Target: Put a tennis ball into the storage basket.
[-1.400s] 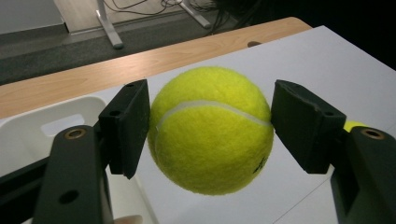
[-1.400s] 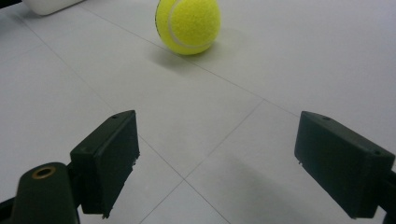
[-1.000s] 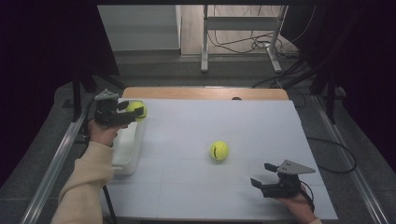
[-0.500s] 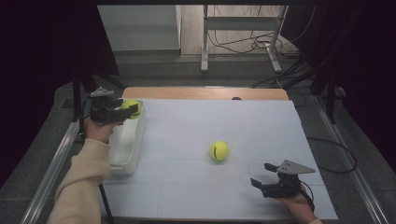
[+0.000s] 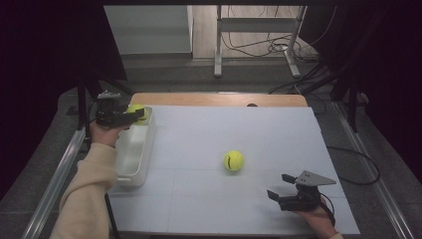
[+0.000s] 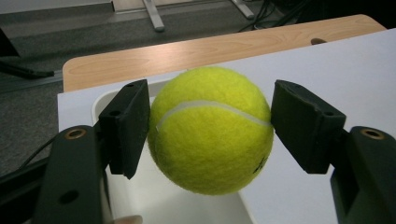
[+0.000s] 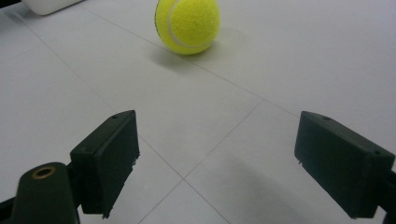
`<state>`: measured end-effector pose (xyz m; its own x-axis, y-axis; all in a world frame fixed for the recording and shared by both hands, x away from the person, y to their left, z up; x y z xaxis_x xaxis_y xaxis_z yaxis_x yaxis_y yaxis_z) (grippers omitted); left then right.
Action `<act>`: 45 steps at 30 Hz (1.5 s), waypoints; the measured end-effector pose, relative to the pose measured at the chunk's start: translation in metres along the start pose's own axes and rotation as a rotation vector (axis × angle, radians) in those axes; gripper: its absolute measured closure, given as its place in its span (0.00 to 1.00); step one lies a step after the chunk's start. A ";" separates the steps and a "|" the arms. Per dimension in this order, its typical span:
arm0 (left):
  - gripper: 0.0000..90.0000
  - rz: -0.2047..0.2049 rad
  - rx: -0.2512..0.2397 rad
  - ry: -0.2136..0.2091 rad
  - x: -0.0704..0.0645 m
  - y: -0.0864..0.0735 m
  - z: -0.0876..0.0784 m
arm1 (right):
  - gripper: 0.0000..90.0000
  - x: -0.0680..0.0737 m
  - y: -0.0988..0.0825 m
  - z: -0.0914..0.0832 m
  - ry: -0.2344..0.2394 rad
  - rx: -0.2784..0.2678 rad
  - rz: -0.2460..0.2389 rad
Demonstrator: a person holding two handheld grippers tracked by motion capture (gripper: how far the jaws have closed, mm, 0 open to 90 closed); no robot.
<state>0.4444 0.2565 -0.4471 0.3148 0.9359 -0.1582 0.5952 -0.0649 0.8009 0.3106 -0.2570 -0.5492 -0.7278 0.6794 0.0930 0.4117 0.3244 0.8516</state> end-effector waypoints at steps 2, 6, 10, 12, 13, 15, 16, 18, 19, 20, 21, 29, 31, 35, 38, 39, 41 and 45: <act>0.34 -0.003 0.003 0.004 0.001 0.000 0.001 | 0.16 0.000 0.000 0.000 0.000 0.000 0.000; 0.34 -0.008 0.011 0.011 0.003 0.001 0.005 | 0.16 0.000 0.000 0.000 0.000 -0.001 0.001; 0.34 -0.005 0.021 0.020 0.004 0.002 0.007 | 0.16 0.000 0.000 -0.001 0.000 -0.002 0.001; 0.34 -0.003 0.023 0.026 0.005 0.002 0.007 | 0.16 0.000 0.000 0.000 0.001 -0.002 0.000; 0.34 -0.002 0.026 0.029 0.006 0.003 0.008 | 0.16 0.000 0.000 0.000 0.001 -0.002 0.000; 0.34 0.001 0.028 0.036 0.007 0.004 0.009 | 0.16 0.000 0.000 0.000 0.001 -0.002 0.000; 0.34 0.004 0.032 0.042 0.007 0.004 0.010 | 0.16 0.000 0.000 0.000 0.000 -0.002 0.000; 0.34 0.001 0.038 0.045 0.009 0.005 0.012 | 0.16 -0.001 0.000 -0.001 -0.002 -0.005 0.001; 0.34 0.001 0.038 0.045 0.009 0.005 0.012 | 0.16 -0.001 0.000 -0.001 -0.002 -0.005 0.001; 0.34 -0.001 0.040 0.046 0.010 0.005 0.013 | 0.16 -0.001 0.000 -0.001 -0.002 -0.005 0.002; 0.34 -0.001 0.046 0.052 0.011 0.005 0.016 | 0.16 -0.001 0.000 -0.001 -0.002 -0.005 0.002; 0.34 -0.007 0.071 0.074 0.018 0.003 0.021 | 0.16 -0.001 0.000 -0.001 -0.006 -0.005 0.001; 0.34 -0.008 0.076 0.073 0.018 0.002 0.023 | 0.16 -0.001 0.000 -0.001 -0.005 -0.006 0.001; 0.34 -0.008 0.080 0.081 0.019 0.002 0.025 | 0.16 -0.001 0.000 -0.001 -0.005 -0.005 0.002; 0.34 -0.008 0.082 0.082 0.019 0.002 0.026 | 0.16 -0.001 0.000 -0.001 -0.005 -0.006 0.002; 0.34 -0.005 0.087 0.083 0.019 0.001 0.027 | 0.16 -0.001 0.000 -0.001 -0.005 -0.005 0.002; 0.34 -0.005 0.093 0.083 0.019 0.001 0.028 | 0.16 -0.001 0.000 -0.001 -0.005 -0.007 0.002; 0.34 0.000 0.122 0.093 0.020 -0.002 0.035 | 0.16 -0.001 0.000 -0.001 -0.005 -0.006 0.002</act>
Point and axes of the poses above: each handheld gripper's, and its own axes: z roughly forward along the jaws, y roughly out of its top, x roughly to its left, the point moved 7 cm from there along z, roughly forward along the jaws, and after that the axes turned 1 degree about -x, right-handed, at the moved point
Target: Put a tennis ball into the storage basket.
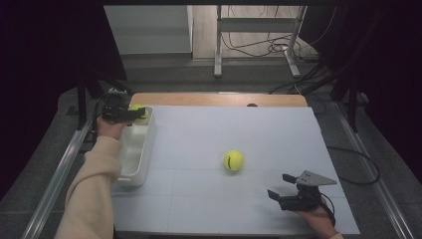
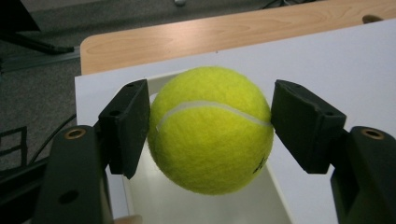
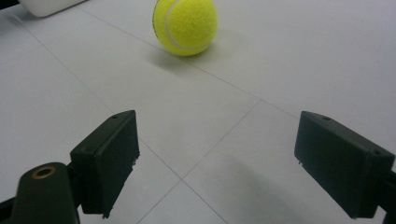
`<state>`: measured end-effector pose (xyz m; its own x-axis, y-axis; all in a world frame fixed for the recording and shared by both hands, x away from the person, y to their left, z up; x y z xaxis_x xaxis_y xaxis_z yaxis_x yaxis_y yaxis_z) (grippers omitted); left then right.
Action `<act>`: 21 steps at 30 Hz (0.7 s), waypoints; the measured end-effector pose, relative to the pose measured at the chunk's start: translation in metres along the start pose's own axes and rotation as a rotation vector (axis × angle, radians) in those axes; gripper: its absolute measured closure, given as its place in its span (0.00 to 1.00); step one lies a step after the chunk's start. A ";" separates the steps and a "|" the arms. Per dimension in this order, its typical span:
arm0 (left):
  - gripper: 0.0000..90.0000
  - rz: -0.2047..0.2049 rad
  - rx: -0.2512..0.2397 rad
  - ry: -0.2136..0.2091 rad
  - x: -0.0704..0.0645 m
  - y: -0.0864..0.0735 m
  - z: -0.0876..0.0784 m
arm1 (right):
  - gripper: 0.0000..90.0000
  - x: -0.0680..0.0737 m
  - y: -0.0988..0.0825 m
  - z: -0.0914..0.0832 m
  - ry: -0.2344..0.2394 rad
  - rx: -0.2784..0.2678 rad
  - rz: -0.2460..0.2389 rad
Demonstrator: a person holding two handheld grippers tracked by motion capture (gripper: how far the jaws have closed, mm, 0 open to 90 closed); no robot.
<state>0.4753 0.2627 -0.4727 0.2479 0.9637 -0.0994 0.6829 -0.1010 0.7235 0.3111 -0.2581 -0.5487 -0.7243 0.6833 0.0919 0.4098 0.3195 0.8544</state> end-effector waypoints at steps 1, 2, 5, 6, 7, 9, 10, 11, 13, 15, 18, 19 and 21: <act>0.34 0.001 0.008 0.004 0.000 -0.001 0.002 | 0.16 0.000 0.000 0.000 0.000 0.000 0.000; 0.34 0.001 0.008 0.004 0.000 -0.001 0.002 | 0.16 0.000 0.000 0.000 0.000 0.000 0.000; 0.34 0.000 0.028 0.014 0.003 -0.003 0.005 | 0.16 0.000 0.000 0.000 0.001 -0.002 -0.001; 0.34 -0.004 0.037 0.015 0.003 -0.004 0.007 | 0.16 0.000 0.000 0.000 -0.001 -0.001 -0.001; 0.34 -0.004 0.037 0.015 0.003 -0.004 0.007 | 0.16 0.000 0.000 0.000 -0.001 -0.001 -0.001; 0.34 -0.004 0.044 0.014 0.003 -0.005 0.008 | 0.16 0.000 0.000 -0.001 0.001 0.000 -0.001; 0.34 0.000 0.046 0.015 0.002 -0.006 0.008 | 0.16 0.000 0.000 0.000 0.002 0.001 -0.001; 0.34 0.000 0.046 0.015 0.002 -0.006 0.008 | 0.16 0.000 0.000 0.000 0.002 0.001 -0.001; 0.34 0.000 0.045 0.010 0.001 -0.006 0.008 | 0.16 0.000 0.000 0.000 0.002 0.000 0.000; 0.34 0.004 0.044 0.011 0.000 -0.006 0.009 | 0.16 0.000 0.000 0.000 0.001 0.001 0.000; 0.34 0.005 0.045 0.010 0.000 -0.006 0.009 | 0.16 0.000 0.000 0.000 0.002 0.001 0.000; 0.34 -0.002 0.045 0.009 -0.001 -0.006 0.009 | 0.16 0.000 0.000 0.000 0.002 0.001 0.000; 0.34 0.000 0.046 0.009 -0.001 -0.006 0.009 | 0.16 0.000 0.000 0.000 0.002 0.000 0.000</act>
Point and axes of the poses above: each handheld gripper's, and its own axes: z roughly forward along the jaws, y roughly out of its top, x roughly to its left, the point moved 7 cm from there along z, roughly forward along the jaws, and after that the axes turned 1 degree about -x, right-handed, at the moved point
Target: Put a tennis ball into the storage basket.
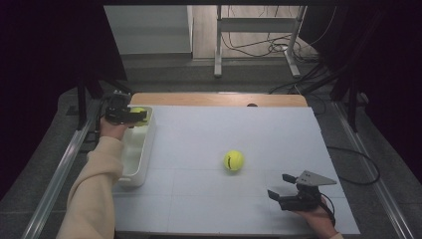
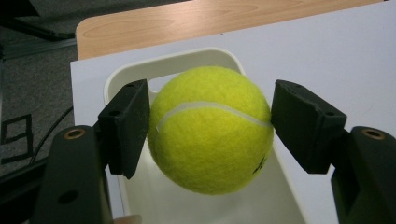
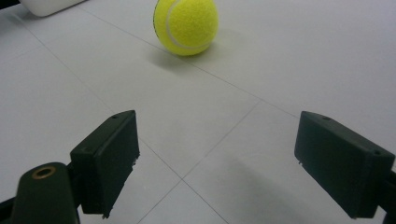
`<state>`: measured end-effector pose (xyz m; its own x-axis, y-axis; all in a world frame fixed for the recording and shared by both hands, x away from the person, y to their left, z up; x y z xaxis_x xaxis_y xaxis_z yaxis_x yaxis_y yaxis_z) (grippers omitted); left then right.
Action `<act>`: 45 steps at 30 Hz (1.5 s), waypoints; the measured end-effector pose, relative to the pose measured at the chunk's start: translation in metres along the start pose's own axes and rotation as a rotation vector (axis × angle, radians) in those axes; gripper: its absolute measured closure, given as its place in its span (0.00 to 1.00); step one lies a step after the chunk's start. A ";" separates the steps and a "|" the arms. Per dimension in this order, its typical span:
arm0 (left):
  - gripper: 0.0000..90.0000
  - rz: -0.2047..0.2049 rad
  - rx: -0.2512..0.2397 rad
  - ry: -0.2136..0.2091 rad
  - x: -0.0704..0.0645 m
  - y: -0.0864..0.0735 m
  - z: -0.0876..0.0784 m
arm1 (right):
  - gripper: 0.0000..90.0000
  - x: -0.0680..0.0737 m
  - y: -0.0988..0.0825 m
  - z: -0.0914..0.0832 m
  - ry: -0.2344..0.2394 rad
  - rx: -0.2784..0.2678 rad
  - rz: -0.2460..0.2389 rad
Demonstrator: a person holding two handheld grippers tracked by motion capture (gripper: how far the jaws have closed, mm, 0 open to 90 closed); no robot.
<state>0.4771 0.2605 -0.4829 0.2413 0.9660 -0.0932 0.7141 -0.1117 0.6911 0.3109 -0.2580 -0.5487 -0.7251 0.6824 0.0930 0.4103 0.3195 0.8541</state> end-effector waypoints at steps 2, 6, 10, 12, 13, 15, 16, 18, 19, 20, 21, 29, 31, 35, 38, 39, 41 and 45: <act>0.34 0.004 -0.001 0.000 0.000 0.000 0.000 | 0.16 0.000 0.000 0.000 0.000 0.002 -0.001; 0.34 0.004 -0.005 0.006 0.001 0.001 -0.001 | 0.16 0.000 0.000 0.000 0.001 0.000 -0.001; 0.17 -0.017 -0.028 0.014 0.001 0.003 -0.001 | 0.16 0.000 0.000 0.000 0.002 0.002 -0.001; 0.13 -0.040 -0.055 0.005 0.001 0.006 -0.005 | 0.16 0.000 0.000 0.000 0.002 0.004 -0.002; 0.11 -0.045 -0.070 0.002 0.000 0.007 -0.006 | 0.16 0.001 0.000 0.000 0.002 0.005 -0.002; 0.10 -0.042 -0.087 -0.015 -0.002 0.008 -0.010 | 0.16 0.001 -0.001 0.000 0.004 0.006 -0.003; 0.10 -0.040 -0.094 -0.024 -0.003 0.008 -0.011 | 0.16 0.001 -0.001 0.000 0.003 0.007 -0.004; 0.10 -0.033 -0.103 -0.041 -0.005 0.008 -0.013 | 0.16 0.001 0.000 0.000 0.003 0.004 -0.002; 0.10 -0.027 -0.108 -0.046 -0.005 0.009 -0.014 | 0.16 0.001 0.000 0.000 0.003 0.005 -0.003; 0.10 -0.027 -0.108 -0.046 -0.005 0.009 -0.014 | 0.16 0.001 0.000 0.000 0.003 0.005 -0.003; 0.10 -0.035 -0.112 -0.062 -0.007 0.008 -0.015 | 0.16 0.001 0.000 0.000 0.003 0.005 -0.003; 0.11 -0.038 -0.150 -0.110 -0.012 0.004 -0.023 | 0.16 0.001 -0.001 0.000 0.002 0.008 -0.004; 0.11 -0.032 -0.169 -0.130 -0.016 0.003 -0.028 | 0.16 0.001 -0.001 0.000 0.001 0.008 -0.004; 0.11 -0.026 -0.198 -0.162 -0.022 0.002 -0.036 | 0.16 0.001 0.000 0.000 0.001 0.007 -0.004; 0.11 -0.010 -0.210 -0.179 -0.027 0.000 -0.040 | 0.16 0.001 0.000 0.001 0.001 0.008 -0.006; 0.11 -0.007 -0.213 -0.184 -0.029 0.000 -0.040 | 0.16 0.001 0.000 0.001 0.001 0.008 -0.006; 0.11 -0.002 -0.219 -0.202 -0.034 -0.002 -0.042 | 0.16 0.001 0.000 0.000 -0.001 0.009 -0.006; 0.11 0.006 -0.227 -0.222 -0.040 -0.004 -0.044 | 0.16 0.001 -0.001 0.000 -0.002 0.010 -0.006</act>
Point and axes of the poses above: each handheld gripper's, and its own axes: z roughly forward along the jaws, y roughly out of its top, x roughly to its left, the point moved 7 cm from there along z, roughly forward along the jaws, and after that the axes turned 1 degree about -x, right-handed, at the moved point
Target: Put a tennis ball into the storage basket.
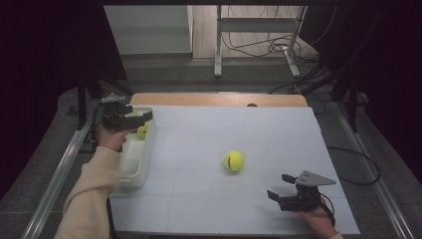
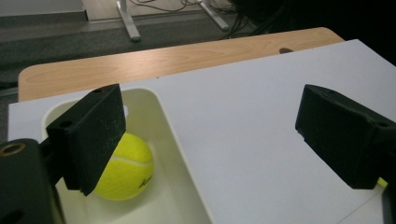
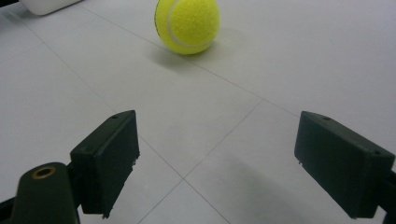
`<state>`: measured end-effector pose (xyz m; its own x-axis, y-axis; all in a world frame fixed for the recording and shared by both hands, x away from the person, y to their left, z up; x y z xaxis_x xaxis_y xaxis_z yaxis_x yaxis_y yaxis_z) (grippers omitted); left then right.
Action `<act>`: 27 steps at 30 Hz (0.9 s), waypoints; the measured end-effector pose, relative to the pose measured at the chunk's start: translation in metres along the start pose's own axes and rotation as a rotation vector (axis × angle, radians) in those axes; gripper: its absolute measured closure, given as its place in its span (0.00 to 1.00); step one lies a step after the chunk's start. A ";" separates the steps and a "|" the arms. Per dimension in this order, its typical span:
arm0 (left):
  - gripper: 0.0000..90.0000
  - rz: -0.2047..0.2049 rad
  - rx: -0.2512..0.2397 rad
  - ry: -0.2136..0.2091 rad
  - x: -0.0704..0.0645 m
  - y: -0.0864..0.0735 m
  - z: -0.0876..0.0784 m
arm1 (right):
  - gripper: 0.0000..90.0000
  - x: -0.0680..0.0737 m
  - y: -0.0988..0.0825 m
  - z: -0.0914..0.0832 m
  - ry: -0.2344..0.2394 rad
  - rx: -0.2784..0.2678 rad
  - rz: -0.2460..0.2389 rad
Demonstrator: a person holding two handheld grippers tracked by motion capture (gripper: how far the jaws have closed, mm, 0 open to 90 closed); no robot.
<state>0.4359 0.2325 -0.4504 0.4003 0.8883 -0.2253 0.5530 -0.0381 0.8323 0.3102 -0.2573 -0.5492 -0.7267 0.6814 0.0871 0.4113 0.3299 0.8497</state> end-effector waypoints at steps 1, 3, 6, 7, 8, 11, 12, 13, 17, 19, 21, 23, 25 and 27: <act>0.11 0.000 -0.002 -0.005 -0.002 0.000 0.000 | 0.16 0.000 0.000 0.000 0.000 0.000 -0.001; 0.11 0.011 -0.006 -0.008 -0.006 -0.001 -0.002 | 0.16 0.000 0.000 0.000 0.000 0.001 0.000; 0.11 0.016 -0.018 -0.028 -0.013 0.000 -0.004 | 0.16 0.000 0.000 0.000 0.001 -0.003 0.001; 0.11 0.021 -0.022 -0.032 -0.015 0.001 -0.005 | 0.16 0.000 0.000 0.000 0.002 -0.004 0.000; 0.11 0.025 -0.025 -0.034 -0.017 0.001 -0.005 | 0.16 0.000 0.000 0.000 0.003 -0.004 0.000; 0.11 0.048 -0.030 -0.051 -0.026 -0.001 -0.006 | 0.16 0.002 0.002 0.000 0.018 -0.014 0.013; 0.11 0.050 -0.031 -0.061 -0.028 -0.002 -0.006 | 0.16 0.002 0.002 0.000 0.019 -0.016 0.015; 0.11 0.052 -0.032 -0.069 -0.031 -0.003 -0.006 | 0.16 0.002 0.002 0.000 0.017 -0.015 0.014; 0.11 0.060 -0.028 -0.095 -0.040 -0.005 -0.003 | 0.16 0.000 0.001 -0.001 0.011 -0.014 0.024; 0.11 0.069 -0.035 -0.111 -0.047 -0.006 -0.003 | 0.16 0.000 0.001 -0.001 0.010 -0.016 0.025; 0.11 0.080 -0.040 -0.123 -0.052 -0.007 -0.003 | 0.16 0.001 0.002 0.000 0.009 -0.015 0.022; 0.11 0.088 -0.039 -0.140 -0.057 -0.009 -0.003 | 0.16 0.000 0.002 0.001 0.009 -0.012 0.024; 0.11 0.097 -0.032 -0.154 -0.061 -0.010 -0.003 | 0.16 -0.001 0.002 0.001 0.005 -0.010 0.025; 0.11 0.102 -0.030 -0.164 -0.064 -0.011 -0.003 | 0.16 -0.001 0.001 0.001 0.002 -0.010 0.026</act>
<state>0.4021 0.1773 -0.4441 0.5684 0.7938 -0.2162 0.4820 -0.1084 0.8694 0.3117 -0.2570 -0.5487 -0.7172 0.6881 0.1100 0.4242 0.3060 0.8523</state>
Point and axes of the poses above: each handheld gripper's, and its own axes: z roughly forward along the jaws, y roughly out of its top, x roughly to its left, the point moved 7 cm from there along z, roughly forward along the jaws, and after that the axes turned 1 degree about -x, right-handed, at the moved point
